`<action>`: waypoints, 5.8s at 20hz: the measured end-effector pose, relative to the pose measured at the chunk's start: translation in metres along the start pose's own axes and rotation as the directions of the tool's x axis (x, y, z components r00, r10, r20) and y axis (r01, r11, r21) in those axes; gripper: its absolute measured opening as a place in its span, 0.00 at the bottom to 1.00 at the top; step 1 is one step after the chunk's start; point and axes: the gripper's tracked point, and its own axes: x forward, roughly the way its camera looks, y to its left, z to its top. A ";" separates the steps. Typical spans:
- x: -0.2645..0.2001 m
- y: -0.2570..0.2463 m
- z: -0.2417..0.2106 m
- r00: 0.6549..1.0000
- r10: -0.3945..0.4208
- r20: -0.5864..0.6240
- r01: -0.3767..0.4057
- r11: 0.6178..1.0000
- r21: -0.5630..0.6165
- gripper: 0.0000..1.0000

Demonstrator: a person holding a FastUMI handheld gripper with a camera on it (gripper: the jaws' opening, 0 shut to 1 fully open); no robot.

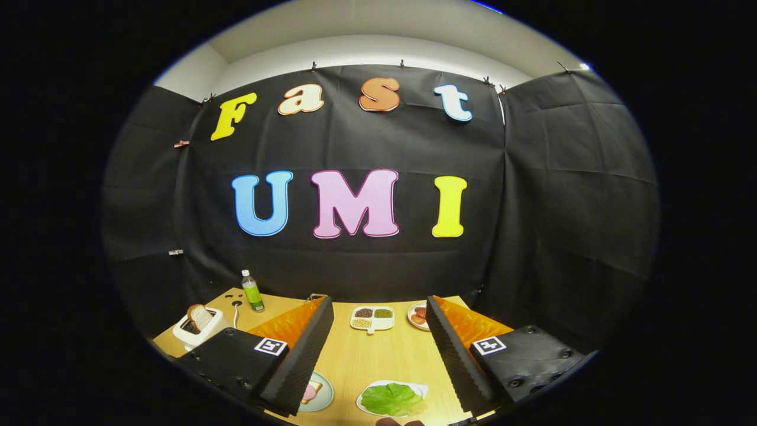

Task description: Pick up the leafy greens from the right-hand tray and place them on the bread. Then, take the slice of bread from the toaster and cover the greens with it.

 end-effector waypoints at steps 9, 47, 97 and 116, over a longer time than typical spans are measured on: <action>0.010 -0.025 -0.041 0.996 -0.027 -0.083 0.030 0.999 0.042 0.97; 0.038 -0.016 -0.383 0.629 0.235 -0.741 -0.390 0.920 -0.040 0.93; 0.029 0.223 -0.278 0.589 0.389 -0.709 -0.461 0.882 0.100 0.06; 0.041 0.226 -0.319 0.582 0.286 -0.762 -0.457 0.889 -0.015 1.00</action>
